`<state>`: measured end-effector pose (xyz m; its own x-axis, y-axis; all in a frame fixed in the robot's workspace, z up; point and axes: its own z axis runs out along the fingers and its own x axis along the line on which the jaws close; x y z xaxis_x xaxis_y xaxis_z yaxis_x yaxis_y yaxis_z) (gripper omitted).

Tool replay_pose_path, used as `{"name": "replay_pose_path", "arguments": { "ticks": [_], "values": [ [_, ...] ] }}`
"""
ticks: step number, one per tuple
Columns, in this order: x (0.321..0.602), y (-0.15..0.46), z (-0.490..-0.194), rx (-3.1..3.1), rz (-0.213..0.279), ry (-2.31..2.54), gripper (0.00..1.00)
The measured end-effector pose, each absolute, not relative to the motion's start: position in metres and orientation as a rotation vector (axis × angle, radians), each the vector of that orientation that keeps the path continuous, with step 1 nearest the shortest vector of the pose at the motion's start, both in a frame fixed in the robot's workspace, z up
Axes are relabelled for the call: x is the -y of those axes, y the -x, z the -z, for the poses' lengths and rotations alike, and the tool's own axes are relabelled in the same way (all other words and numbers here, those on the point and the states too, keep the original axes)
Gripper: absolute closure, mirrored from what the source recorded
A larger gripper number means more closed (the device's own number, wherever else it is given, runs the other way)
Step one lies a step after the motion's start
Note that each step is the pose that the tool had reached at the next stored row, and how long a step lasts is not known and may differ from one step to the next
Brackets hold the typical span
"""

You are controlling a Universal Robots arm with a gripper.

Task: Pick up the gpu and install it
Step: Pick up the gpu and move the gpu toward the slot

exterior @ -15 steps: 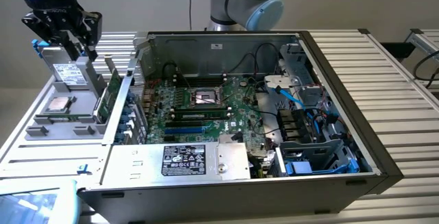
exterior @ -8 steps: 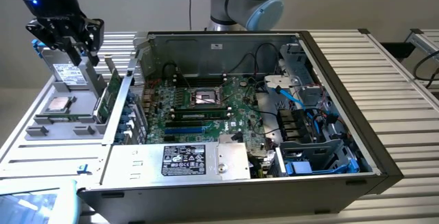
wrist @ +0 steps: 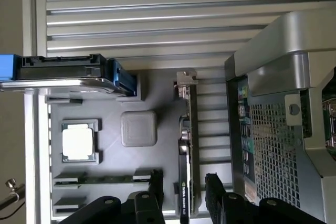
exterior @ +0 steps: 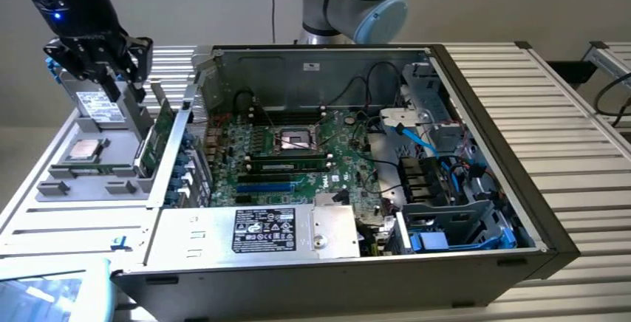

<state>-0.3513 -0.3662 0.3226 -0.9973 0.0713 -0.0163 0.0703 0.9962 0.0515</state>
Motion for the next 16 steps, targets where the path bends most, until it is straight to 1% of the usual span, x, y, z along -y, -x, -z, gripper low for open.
{"name": "replay_pose_path", "arguments": {
  "ticks": [16],
  "values": [
    [0.371, 0.351, -0.294, -3.121, -0.08, -0.111, 0.54]
  ]
}}
